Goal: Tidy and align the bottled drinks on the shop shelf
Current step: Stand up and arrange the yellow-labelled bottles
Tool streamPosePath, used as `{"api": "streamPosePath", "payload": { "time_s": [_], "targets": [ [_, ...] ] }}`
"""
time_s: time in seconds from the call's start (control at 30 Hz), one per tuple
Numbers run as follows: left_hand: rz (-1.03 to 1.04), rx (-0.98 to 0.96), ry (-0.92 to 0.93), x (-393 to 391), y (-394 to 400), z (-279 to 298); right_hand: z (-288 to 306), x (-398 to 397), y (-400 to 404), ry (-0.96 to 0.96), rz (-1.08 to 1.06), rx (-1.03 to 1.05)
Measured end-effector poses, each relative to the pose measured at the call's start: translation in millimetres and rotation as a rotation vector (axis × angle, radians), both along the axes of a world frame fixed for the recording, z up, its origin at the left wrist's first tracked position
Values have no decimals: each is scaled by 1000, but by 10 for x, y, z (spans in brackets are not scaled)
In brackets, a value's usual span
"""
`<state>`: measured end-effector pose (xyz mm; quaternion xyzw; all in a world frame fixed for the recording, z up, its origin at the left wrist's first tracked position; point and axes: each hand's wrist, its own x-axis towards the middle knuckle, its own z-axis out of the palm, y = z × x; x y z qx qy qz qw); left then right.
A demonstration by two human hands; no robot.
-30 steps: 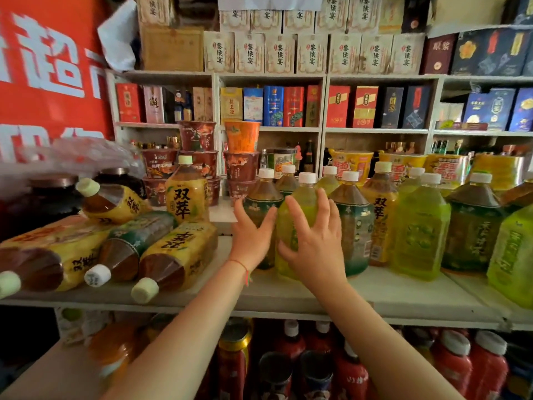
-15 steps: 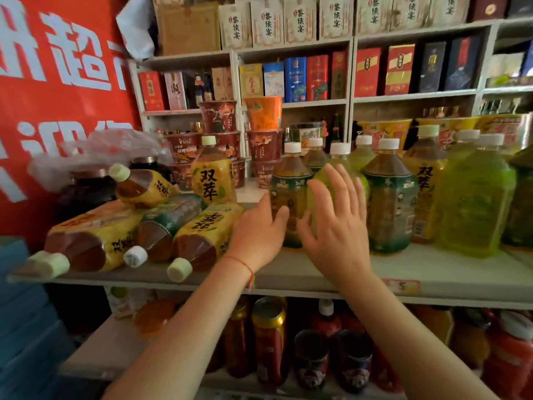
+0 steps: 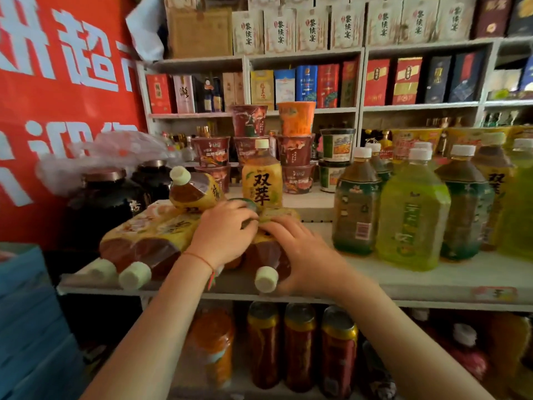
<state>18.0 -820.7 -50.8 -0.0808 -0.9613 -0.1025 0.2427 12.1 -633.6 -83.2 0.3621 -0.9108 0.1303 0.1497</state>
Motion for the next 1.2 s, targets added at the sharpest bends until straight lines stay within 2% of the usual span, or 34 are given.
{"api": "streamPosePath", "payload": {
  "time_s": [0.27,0.47,0.57,0.67,0.77,0.87,0.97,1.07,1.2],
  "targets": [
    [-71,27,-14,-111,-150,-95,-40,75,-114,160,-34,-41],
    [-180,259,45,-64,-162,-92,260,134,-110,140,-132,-255],
    [-189,244,-17,66,-104,-40,439,158,-144,246,-244,-308],
    [-365,407,-145,164,6,-46,604,170,-167,314,-368,-350],
    [-500,640,-141,239,261,-38,764,124,-116,231,-481,-430],
    [-434,744,-56,186,549,-66,819,87,-118,189,-549,-515],
    [-346,716,-9,31,729,-78,773,65,-114,190,-502,-610],
    [-257,638,43,-182,797,-73,639,-10,-50,317,-491,-535],
    [-299,681,-151,-484,794,-41,401,-158,119,364,-534,-323]
  ]
}}
